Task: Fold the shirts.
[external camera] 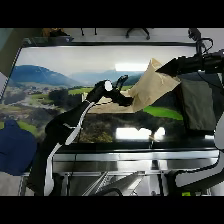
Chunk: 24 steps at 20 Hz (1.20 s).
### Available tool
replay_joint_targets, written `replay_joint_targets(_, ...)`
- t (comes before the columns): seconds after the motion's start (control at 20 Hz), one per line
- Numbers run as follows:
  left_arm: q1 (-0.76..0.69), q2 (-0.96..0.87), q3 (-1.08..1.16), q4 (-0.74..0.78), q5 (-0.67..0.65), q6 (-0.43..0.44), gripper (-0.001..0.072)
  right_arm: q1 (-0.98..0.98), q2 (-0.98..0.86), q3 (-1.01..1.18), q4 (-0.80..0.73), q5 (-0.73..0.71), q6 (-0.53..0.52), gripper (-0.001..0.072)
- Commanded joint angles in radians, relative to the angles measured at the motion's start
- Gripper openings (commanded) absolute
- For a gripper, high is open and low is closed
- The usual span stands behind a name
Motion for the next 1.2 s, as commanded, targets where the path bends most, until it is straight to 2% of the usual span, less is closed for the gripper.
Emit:
replay_joint_targets(0.0,0.056,0.125,-0.013,-0.002,-0.127,0.014,0.0015,0.015,-0.019,0.008,0.007,0.002,0.009,0.0027)
replay_joint_targets(0.2,0.253,0.457,-0.013,-0.002,-0.327,0.059,0.0015,0.151,-0.053,0.008,0.007,-0.104,0.019,0.0026)
replay_joint_targets(0.5,0.603,0.917,-0.014,-0.001,-0.357,0.094,0.0015,0.541,-0.196,0.007,0.000,-0.568,0.019,0.0030)
replay_joint_targets(0.55,0.649,0.961,-0.014,-0.001,-0.368,0.101,0.0015,0.605,-0.245,0.007,-0.002,-0.642,0.019,0.0059)
replay_joint_targets(0.6,0.689,0.999,-0.015,-0.001,-0.378,0.111,0.0015,0.668,-0.298,0.007,-0.004,-0.732,0.018,0.0278)
replay_joint_targets(0.65,0.723,1.033,-0.025,-0.001,-0.382,0.129,0.0015,0.721,-0.343,0.008,0.013,-0.819,-0.008,0.0446)
replay_joint_targets(0.7,0.745,1.065,-0.052,-0.001,-0.374,0.143,0.0015,0.767,-0.379,0.008,0.065,-0.876,-0.083,0.0458)
replay_joint_targets(0.8,0.781,1.127,-0.139,-0.001,-0.348,0.156,0.0015,0.794,-0.388,0.009,0.154,-0.859,-0.227,0.0469)
replay_joint_targets(0.9,0.808,1.176,-0.232,-0.001,-0.318,0.184,0.0015,0.754,-0.337,0.009,0.116,-0.790,-0.233,0.0469)
replay_joint_targets(1.05,0.832,1.218,-0.349,-0.001,-0.266,0.186,0.0015,0.621,-0.242,0.009,0.027,-0.665,-0.153,0.0469)
replay_joint_targets(1.15,0.831,1.234,-0.408,-0.002,-0.251,0.187,0.0015,0.508,-0.195,0.008,-0.106,-0.595,-0.042,0.0470)
